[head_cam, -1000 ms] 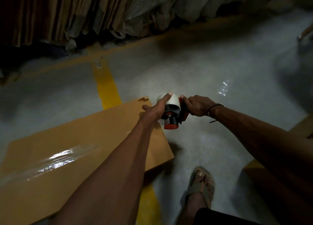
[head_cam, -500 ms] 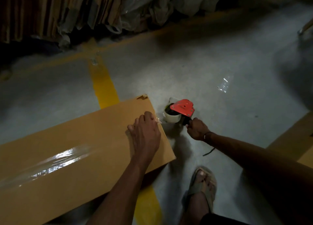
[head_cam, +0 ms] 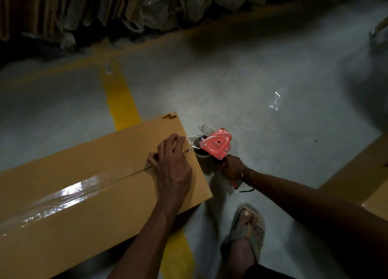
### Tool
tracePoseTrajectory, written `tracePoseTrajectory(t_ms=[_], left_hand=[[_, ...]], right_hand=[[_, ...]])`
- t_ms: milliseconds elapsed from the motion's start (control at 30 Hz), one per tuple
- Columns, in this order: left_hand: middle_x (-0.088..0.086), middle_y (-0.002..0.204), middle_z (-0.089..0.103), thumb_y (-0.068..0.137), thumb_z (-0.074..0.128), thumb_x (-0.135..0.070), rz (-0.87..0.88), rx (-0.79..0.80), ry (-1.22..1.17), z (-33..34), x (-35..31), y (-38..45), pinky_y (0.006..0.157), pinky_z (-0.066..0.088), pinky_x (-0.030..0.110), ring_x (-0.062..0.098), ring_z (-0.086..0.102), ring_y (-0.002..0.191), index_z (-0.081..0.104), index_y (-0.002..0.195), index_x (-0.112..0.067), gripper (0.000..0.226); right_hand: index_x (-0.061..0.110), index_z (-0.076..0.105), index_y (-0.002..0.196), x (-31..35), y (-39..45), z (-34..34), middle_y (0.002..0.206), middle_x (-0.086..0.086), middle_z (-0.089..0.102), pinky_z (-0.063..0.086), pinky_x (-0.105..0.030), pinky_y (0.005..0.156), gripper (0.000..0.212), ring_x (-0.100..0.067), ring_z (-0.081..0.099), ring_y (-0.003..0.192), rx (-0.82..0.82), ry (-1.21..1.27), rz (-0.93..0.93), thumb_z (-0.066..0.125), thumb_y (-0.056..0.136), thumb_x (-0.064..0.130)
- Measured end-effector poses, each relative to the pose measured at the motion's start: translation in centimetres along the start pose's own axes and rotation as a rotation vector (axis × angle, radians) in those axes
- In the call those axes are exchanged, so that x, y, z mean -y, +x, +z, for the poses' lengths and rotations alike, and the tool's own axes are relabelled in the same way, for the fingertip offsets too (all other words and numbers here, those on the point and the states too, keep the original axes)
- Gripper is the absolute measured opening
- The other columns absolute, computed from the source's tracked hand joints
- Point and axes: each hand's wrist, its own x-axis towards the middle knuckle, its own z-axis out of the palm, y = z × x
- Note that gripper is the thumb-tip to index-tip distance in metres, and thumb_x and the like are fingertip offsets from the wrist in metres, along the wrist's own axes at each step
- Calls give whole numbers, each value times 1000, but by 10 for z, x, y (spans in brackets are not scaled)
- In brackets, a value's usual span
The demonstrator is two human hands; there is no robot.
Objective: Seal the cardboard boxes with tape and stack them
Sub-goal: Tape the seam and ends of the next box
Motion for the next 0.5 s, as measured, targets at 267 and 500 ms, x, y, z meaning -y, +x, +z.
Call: tracePoseTrajectory(t_ms=[267, 500], left_hand=[[-7, 145, 55, 82, 58, -14, 3, 43, 30, -4, 0, 1, 98, 30, 46, 18, 48, 128, 62, 132, -31, 53], [-6, 145, 55, 85, 62, -14, -3, 52, 33, -8, -3, -1, 97, 32, 47, 19, 48, 127, 62, 133, -29, 51]], right_hand=[[-1, 52, 121, 18, -20, -23, 126, -24, 53, 41, -35, 85, 29, -39, 56, 113, -431, 367, 117, 55, 99, 17], [3, 63, 102, 87, -36, -42, 75, -5, 61, 51, -26, 58, 50, -13, 58, 62, -349, 1125, -151, 43, 106, 49]])
